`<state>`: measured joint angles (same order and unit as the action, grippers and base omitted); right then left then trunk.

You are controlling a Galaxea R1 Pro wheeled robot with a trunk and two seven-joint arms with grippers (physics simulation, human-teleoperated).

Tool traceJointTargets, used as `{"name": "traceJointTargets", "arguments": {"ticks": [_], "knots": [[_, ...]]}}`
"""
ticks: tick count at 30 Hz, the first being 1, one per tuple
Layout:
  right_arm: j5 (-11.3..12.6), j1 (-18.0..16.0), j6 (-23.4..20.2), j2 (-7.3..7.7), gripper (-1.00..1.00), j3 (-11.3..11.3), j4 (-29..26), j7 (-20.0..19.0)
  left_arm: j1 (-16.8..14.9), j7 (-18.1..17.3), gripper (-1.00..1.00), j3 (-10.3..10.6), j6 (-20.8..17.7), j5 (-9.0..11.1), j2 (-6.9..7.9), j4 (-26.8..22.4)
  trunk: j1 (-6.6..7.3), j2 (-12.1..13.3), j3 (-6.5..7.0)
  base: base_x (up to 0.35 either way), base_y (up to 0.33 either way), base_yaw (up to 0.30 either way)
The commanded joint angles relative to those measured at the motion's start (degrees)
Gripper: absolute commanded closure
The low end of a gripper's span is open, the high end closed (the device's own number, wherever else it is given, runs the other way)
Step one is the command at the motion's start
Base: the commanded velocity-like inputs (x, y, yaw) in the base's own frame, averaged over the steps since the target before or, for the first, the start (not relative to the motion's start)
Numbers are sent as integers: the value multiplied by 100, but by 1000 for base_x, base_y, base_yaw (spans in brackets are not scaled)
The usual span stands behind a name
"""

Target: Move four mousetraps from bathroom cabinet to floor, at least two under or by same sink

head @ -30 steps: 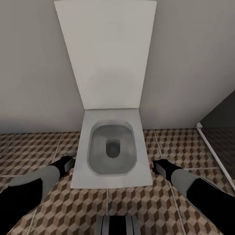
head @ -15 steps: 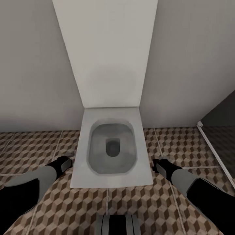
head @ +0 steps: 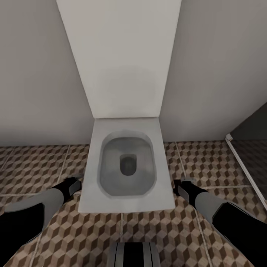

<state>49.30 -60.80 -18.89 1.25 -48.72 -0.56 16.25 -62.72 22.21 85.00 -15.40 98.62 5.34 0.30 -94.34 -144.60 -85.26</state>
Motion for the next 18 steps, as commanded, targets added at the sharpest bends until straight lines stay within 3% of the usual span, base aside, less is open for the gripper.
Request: {"name": "traceJointTargets", "arguments": {"ticks": [1, 14, 18], "knots": [[60, -2, -21, 3, 100, -50, -6, 22, -3, 11, 100, 51, -34, 17, 1, -4, -1, -3, -26, 0, 0, 0], [87, -2, -54, 7, 100, -38, 15, 93, -3, 11, 100, 51, -34, 17, 2, -5, -6, -6, -70, 0, 0, 0], [95, -2, -81, 3, 100, -30, 35, 366, -3, 11, 100, 53, -34, 17, 2, -10, -17, -11, -159, 0, 0, 0]]}}
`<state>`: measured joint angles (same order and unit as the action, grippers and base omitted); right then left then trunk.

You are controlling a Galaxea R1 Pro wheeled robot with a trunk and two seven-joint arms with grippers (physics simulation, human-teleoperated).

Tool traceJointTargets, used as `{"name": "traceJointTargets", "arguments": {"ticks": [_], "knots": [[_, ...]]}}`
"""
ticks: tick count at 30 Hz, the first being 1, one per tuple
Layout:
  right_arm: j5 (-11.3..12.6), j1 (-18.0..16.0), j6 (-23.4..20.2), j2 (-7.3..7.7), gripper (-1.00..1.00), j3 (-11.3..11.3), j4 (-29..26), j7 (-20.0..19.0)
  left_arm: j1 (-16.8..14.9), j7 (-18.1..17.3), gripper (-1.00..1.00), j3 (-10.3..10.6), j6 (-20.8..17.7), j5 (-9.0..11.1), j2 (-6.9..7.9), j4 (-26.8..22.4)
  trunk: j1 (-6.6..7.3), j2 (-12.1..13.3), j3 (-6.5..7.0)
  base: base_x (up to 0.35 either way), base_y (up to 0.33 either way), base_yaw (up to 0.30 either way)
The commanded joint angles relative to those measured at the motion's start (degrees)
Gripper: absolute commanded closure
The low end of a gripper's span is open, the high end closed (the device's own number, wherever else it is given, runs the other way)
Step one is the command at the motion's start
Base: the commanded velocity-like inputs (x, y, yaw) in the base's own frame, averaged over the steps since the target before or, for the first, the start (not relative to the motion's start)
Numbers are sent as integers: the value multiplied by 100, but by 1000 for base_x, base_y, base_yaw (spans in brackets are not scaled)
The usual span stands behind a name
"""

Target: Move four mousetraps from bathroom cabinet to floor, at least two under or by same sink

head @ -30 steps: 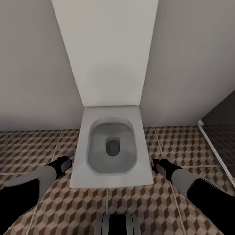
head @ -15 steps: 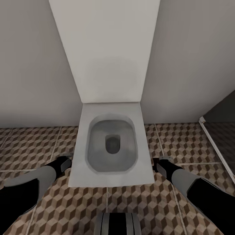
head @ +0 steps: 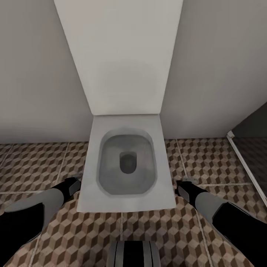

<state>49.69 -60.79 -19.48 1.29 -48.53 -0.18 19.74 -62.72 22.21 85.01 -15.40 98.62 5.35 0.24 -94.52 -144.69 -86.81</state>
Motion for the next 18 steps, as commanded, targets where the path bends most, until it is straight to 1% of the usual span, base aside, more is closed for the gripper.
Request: {"name": "traceJointTargets", "arguments": {"ticks": [1, 2, 5, 9, 18], "knots": [[57, -3, -25, -5, 100, -48, -3, 121, -3, 11, 100, 53, -34, 17, 1, -4, -1, -3, -26, 0, 0, 0], [57, -3, -26, -7, 100, -47, -4, 163, -3, 11, 100, 55, -34, 17, 1, -5, -4, -4, -48, 0, 0, 0], [58, -3, -28, -14, 100, -44, -13, 292, -3, 11, 100, 53, -34, 18, 1, -4, -4, -4, -48, 0, 0, 0], [58, -3, -29, -15, 100, -43, -16, 327, -3, 11, 100, 55, -34, 17, 1, -5, -14, -10, -137, 0, 0, 0], [39, -3, -14, -15, 100, -46, -30, 325, -3, 11, 100, 52, -34, 21, 1, -3, -14, -10, -137, 0, 0, 0]]}}
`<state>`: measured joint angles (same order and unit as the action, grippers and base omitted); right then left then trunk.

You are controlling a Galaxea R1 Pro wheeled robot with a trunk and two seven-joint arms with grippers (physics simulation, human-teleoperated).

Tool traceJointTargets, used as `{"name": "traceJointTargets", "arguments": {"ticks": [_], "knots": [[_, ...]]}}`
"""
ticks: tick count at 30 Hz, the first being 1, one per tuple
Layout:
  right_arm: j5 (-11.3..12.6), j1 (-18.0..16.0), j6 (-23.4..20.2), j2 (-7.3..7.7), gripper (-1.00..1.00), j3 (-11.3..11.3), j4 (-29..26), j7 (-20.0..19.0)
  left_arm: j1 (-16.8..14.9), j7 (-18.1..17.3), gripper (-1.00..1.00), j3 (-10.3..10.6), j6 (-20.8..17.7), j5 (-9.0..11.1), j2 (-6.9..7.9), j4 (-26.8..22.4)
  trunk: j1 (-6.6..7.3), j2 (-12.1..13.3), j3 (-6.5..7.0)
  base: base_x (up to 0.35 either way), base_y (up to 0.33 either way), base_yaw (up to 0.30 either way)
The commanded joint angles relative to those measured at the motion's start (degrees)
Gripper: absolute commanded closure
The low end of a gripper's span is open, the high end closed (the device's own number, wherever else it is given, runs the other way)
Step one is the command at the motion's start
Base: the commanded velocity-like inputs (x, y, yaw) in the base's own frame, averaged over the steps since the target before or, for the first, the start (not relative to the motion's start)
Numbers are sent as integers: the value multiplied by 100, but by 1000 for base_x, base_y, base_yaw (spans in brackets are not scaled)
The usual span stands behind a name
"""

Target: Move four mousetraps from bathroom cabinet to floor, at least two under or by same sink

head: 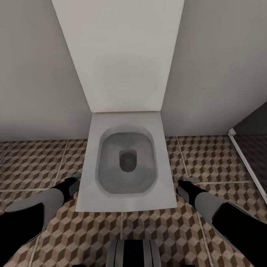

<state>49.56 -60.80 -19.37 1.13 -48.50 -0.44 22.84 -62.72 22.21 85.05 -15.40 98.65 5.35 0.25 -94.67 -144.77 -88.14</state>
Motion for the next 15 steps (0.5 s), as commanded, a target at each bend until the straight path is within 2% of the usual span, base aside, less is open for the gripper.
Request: {"name": "traceJointTargets", "arguments": {"ticks": [1, 8, 15], "knots": [[48, -2, -21, -1, 100, -50, -8, 7, -3, 12, 100, 50, -30, 17, 1, -2, 1, -1, -3, 0, 0, 0], [37, -2, 1, -19, 100, -56, -23, -79, -3, 12, 100, 60, -17, 9, 11, 1, 1, -1, -3, 0, 0, 0], [36, -2, 12, -12, 100, -62, -18, -543, -3, 6, 100, 64, 9, 4, 78, 2, 1, -1, -3, 0, 0, 0]]}}
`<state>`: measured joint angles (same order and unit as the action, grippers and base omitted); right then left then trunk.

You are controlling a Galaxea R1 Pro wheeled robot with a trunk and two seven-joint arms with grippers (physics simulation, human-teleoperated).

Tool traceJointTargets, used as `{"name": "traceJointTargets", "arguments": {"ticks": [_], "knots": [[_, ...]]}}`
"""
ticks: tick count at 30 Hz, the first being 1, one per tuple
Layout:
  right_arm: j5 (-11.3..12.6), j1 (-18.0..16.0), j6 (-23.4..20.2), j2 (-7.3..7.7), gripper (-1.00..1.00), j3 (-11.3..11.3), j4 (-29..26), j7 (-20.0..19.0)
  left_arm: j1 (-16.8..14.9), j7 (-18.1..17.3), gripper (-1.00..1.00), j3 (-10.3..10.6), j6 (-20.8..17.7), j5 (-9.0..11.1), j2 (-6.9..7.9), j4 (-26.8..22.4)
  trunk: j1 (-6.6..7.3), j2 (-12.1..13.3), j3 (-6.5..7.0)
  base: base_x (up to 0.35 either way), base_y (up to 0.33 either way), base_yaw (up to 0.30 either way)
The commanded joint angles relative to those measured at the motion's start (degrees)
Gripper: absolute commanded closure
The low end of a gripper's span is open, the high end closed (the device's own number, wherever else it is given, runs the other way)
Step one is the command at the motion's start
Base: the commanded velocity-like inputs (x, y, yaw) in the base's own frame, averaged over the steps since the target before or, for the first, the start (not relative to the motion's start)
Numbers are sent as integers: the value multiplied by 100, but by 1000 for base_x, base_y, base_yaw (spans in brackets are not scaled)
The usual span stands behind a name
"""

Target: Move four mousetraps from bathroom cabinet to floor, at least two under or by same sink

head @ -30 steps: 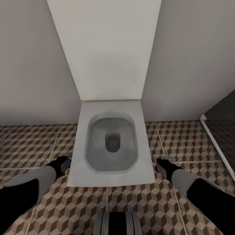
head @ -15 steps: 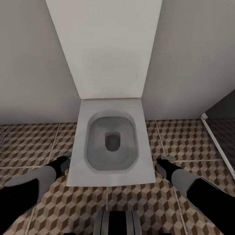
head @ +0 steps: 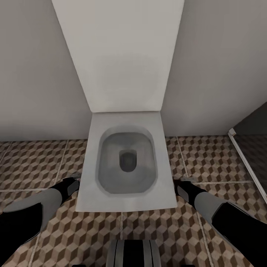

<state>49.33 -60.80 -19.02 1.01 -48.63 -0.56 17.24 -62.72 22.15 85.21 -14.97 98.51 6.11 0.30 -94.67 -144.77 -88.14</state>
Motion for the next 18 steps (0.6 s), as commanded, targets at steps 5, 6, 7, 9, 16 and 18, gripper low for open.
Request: {"name": "traceJointTargets", "arguments": {"ticks": [5, 6, 7, 9, 16, 18], "knots": [[59, -2, -23, -2, 100, -56, -5, -37, -3, 3, 100, 53, -39, 5, 8, -12, 1, -1, -3, 0, 0, 0], [57, -2, -23, -3, 100, -57, -5, -40, -3, 2, 100, 54, -41, 2, 7, -15, 1, -1, -3, 0, 0, 0], [56, -2, -22, -3, 100, -57, -5, -42, -3, 1, 100, 55, -44, -1, 4, -18, 1, -1, -3, 0, 0, 0], [53, -2, -19, -3, 100, -58, -5, -44, -3, 1, 100, 56, -58, -4, -2, -28, 1, -1, -3, 0, 0, 0], [50, -2, -20, -18, 100, -79, -5, -44, -164, 22, 100, 42, -908, 4, -33, -42, 1, -1, -3, 0, 0, 0], [50, -2, -21, -21, 100, -80, -5, -45, -424, 23, 100, 46, -1533, 7, 3, -31, 1, -1, -3, 0, 0, 0]]}}
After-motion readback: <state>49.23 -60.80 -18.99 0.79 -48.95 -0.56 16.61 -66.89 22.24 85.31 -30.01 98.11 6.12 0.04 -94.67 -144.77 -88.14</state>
